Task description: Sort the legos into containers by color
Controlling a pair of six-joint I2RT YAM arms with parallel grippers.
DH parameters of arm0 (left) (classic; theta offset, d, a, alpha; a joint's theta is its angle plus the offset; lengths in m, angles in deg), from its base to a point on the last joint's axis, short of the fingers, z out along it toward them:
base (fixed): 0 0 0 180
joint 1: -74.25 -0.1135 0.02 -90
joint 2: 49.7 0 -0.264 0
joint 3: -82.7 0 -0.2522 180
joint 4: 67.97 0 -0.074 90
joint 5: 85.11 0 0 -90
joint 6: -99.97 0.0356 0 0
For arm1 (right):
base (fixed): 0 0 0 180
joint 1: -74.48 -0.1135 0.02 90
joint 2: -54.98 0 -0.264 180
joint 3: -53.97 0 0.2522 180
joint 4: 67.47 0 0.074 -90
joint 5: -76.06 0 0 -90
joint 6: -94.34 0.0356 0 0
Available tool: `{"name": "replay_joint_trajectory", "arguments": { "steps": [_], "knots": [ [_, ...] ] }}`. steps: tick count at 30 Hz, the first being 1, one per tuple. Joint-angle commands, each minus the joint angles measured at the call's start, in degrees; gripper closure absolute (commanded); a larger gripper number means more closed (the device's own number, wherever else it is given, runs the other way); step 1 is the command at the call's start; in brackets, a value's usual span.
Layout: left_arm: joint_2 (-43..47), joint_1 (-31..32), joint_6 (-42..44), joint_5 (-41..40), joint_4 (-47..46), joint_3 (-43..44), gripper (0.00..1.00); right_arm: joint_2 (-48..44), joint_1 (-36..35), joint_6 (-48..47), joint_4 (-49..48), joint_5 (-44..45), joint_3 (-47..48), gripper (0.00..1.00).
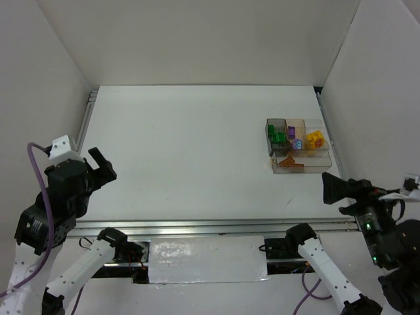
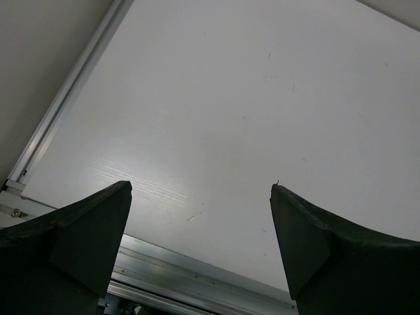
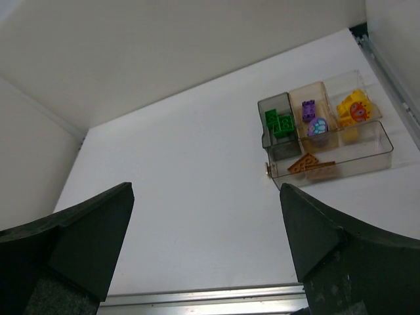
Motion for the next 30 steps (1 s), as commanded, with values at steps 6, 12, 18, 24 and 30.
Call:
{"name": "replay_joint_trajectory", "arguments": {
  "steps": [6, 12, 18, 24, 30],
  "knots": [
    [8.63, -0.25, -2.59, -2.66, 5.18, -1.20, 0.00, -5.44, -1.92, -1.70, 4.42, 3.76, -0.25, 0.00],
    [11.97, -0.25, -2.07, -2.13, 4.30, -2.09, 0.01, -5.98, -1.92, -1.26, 4.42, 3.15, -2.36, 0.00],
    [13.55, -0.25, -1.89, -1.69, 4.21, -2.35, 0.00, -6.06, -1.92, -0.74, 3.45, 1.91, -4.12, 0.00],
    [14.35, -0.25, -1.63, -1.43, 3.95, -2.61, 0.00, -6.33, -1.92, -0.91, 3.19, 1.74, -4.47, 0.00],
    [14.00, -0.25, -1.54, -1.08, 3.42, -3.05, 0.00, -6.77, -1.92, -0.65, 3.10, 1.47, -4.74, 0.00]
  ]
}}
